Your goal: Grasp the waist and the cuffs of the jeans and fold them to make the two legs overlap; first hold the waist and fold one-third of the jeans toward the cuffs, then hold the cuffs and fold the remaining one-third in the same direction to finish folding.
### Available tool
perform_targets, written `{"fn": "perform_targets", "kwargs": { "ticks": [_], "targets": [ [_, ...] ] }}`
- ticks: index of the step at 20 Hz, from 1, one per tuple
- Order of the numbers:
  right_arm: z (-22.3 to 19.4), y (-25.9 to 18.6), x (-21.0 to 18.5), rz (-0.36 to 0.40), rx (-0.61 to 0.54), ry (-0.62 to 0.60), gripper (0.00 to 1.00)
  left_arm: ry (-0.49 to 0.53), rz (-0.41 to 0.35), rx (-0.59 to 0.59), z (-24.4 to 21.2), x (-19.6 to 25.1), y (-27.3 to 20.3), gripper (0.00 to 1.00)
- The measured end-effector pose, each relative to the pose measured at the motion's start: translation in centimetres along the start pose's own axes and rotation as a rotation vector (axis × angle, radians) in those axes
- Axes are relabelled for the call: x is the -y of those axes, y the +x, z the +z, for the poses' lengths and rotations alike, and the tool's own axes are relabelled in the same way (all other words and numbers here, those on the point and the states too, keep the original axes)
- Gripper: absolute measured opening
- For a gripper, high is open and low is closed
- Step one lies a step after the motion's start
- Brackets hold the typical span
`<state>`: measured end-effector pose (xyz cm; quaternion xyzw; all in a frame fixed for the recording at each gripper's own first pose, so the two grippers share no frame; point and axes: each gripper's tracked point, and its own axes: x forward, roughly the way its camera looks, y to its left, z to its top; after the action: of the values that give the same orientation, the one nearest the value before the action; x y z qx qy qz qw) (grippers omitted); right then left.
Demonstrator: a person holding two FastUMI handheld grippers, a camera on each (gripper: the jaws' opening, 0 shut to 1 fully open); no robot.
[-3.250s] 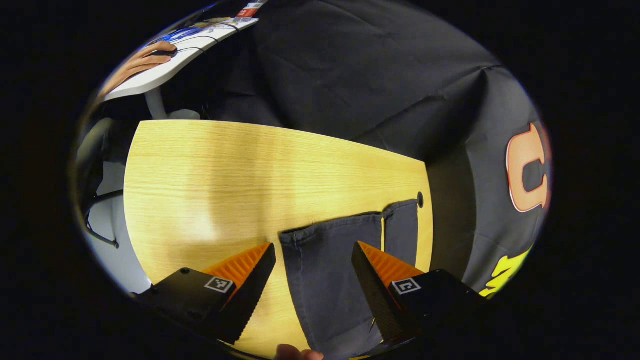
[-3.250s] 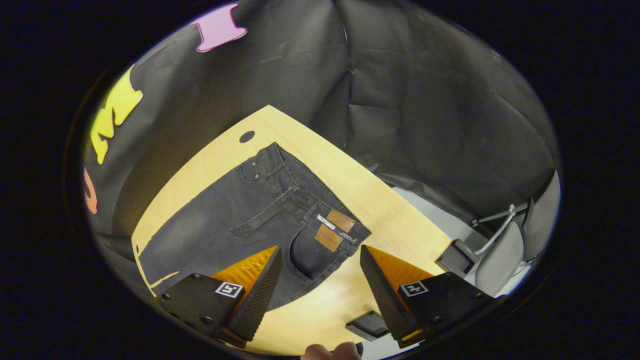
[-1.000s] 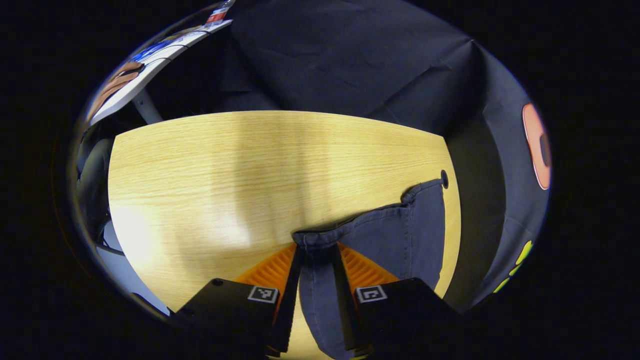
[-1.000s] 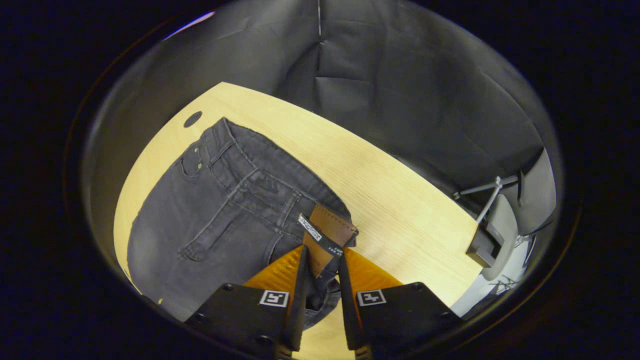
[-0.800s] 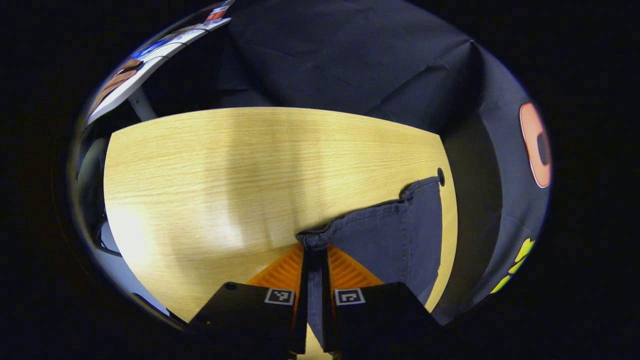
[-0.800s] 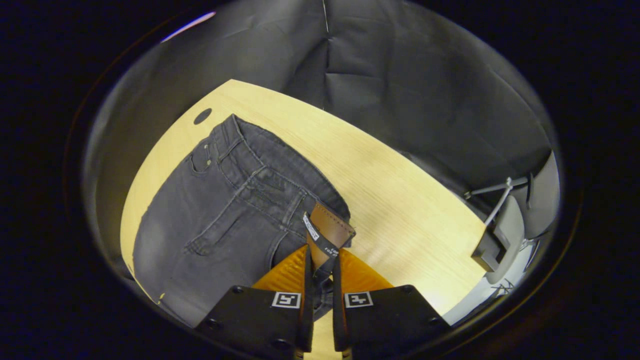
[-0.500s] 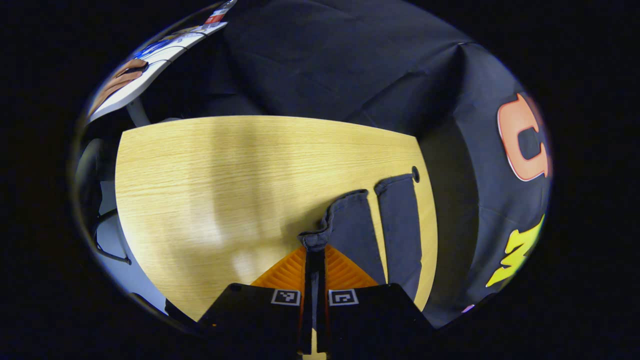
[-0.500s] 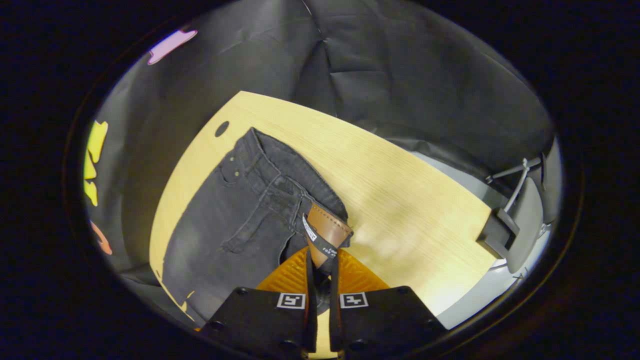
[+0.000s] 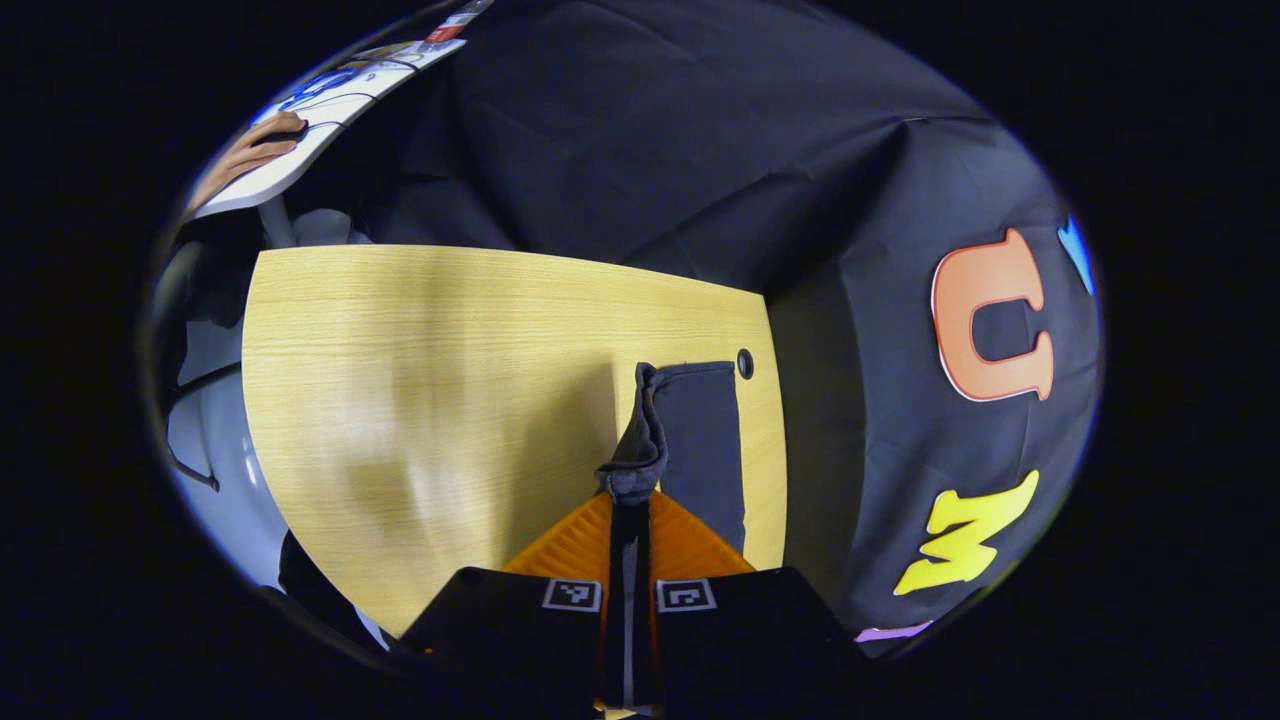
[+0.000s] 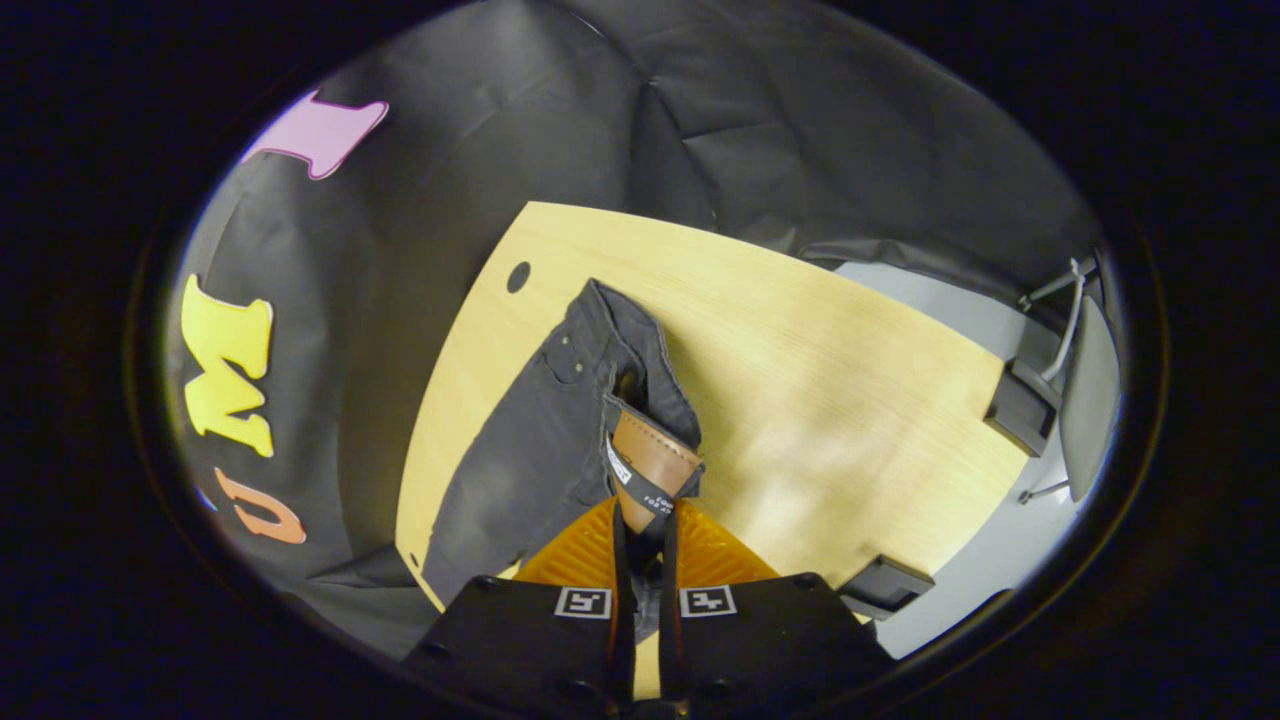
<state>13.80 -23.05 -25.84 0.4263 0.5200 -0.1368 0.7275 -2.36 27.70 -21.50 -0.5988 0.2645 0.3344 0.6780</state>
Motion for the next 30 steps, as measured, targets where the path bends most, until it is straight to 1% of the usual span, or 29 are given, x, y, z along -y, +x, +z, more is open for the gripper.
{"fn": "perform_targets", "kwargs": {
  "ticks": [4, 5, 6, 8, 9, 10, 11, 13, 14, 15, 16, 18, 19, 20, 23, 24, 25, 26, 27, 28, 29, 30],
  "targets": [
    [2.6, 0.8, -1.8, 0.006, -0.053, 0.026, 0.1, -0.073, 0.081, -0.032, 1.3, 2.4, 1.8, 0.07],
    [3.6, 1.0, -2.4, 0.006, -0.063, 0.032, 0.14, -0.083, 0.104, -0.034, 1.7, 2.7, 2.3, 0.07],
    [4.4, 1.2, -3.1, 0.011, -0.079, 0.038, 0.1, -0.087, 0.118, -0.041, 1.9, 3.3, 3.1, 0.06],
    [6.0, 2.0, -4.4, 0.018, -0.113, 0.076, 0.1, -0.096, 0.143, -0.048, 2.5, 4.7, 4.5, 0.07],
    [6.9, 2.5, -4.8, 0.018, -0.128, 0.097, 0.06, -0.106, 0.155, -0.058, 2.6, 5.2, 5.3, 0.06],
    [7.5, 3.0, -5.3, 0.014, -0.142, 0.109, 0.06, -0.12, 0.179, -0.064, 2.6, 5.6, 6.0, 0.06],
    [8.0, 3.6, -6.0, 0.014, -0.149, 0.111, 0.1, -0.137, 0.197, -0.067, 2.8, 6.0, 6.8, 0.06],
    [9.2, 5.1, -7.6, 0.016, -0.161, 0.104, 0.1, -0.167, 0.234, -0.076, 3.4, 6.7, 8.2, 0.06],
    [9.7, 5.9, -8.4, 0.019, -0.169, 0.107, 0.06, -0.177, 0.258, -0.077, 3.6, 7.0, 9.1, 0.06],
    [10.3, 6.6, -9.1, 0.027, -0.178, 0.113, 0.1, -0.18, 0.272, -0.083, 3.9, 7.5, 10.1, 0.06],
    [10.7, 7.4, -9.8, 0.04, -0.187, 0.115, 0.1, -0.178, 0.268, -0.086, 4.2, 8.6, 11.5, 0.06],
    [11.6, 9.2, -9.9, 0.043, -0.191, 0.119, 0.1, -0.137, 0.267, -0.087, 4.5, 10.2, 14.0, 0.06],
    [11.9, 10.0, -9.9, 0.042, -0.194, 0.122, 0.06, -0.104, 0.272, -0.085, 4.5, 10.8, 15.3, 0.06],
    [12.0, 10.8, -10.1, 0.046, -0.199, 0.13, 0.1, -0.079, 0.276, -0.087, 4.4, 11.3, 16.3, 0.06],
    [12.4, 13.2, -10.7, 0.066, -0.213, 0.134, 0.1, -0.054, 0.253, -0.148, 3.6, 12.7, 20.2, 0.06],
    [12.6, 13.9, -10.6, 0.068, -0.22, 0.135, 0.06, -0.041, 0.251, -0.163, 3.7, 12.8, 21.3, 0.06],
    [12.7, 14.4, -10.5, 0.069, -0.227, 0.139, 0.06, -0.024, 0.253, -0.169, 3.9, 12.9, 22.2, 0.06],
    [12.8, 14.9, -10.4, 0.074, -0.233, 0.144, 0.1, -0.008, 0.253, -0.174, 3.8, 13.2, 22.8, 0.06],
    [12.8, 15.3, -10.3, 0.08, -0.24, 0.146, 0.1, 0.004, 0.246, -0.179, 3.7, 13.5, 23.5, 0.06],
    [12.9, 15.7, -10.3, 0.085, -0.243, 0.149, 0.06, 0.018, 0.246, -0.181, 3.4, 13.7, 23.9, 0.06],
    [12.9, 16.0, -10.3, 0.09, -0.245, 0.156, 0.1, 0.038, 0.249, -0.185, 3.2, 13.7, 24.2, 0.06],
    [13.0, 16.3, -10.4, 0.096, -0.247, 0.163, 0.06, 0.058, 0.256, -0.182, 3.4, 13.4, 24.6, 0.06]
  ]
}}
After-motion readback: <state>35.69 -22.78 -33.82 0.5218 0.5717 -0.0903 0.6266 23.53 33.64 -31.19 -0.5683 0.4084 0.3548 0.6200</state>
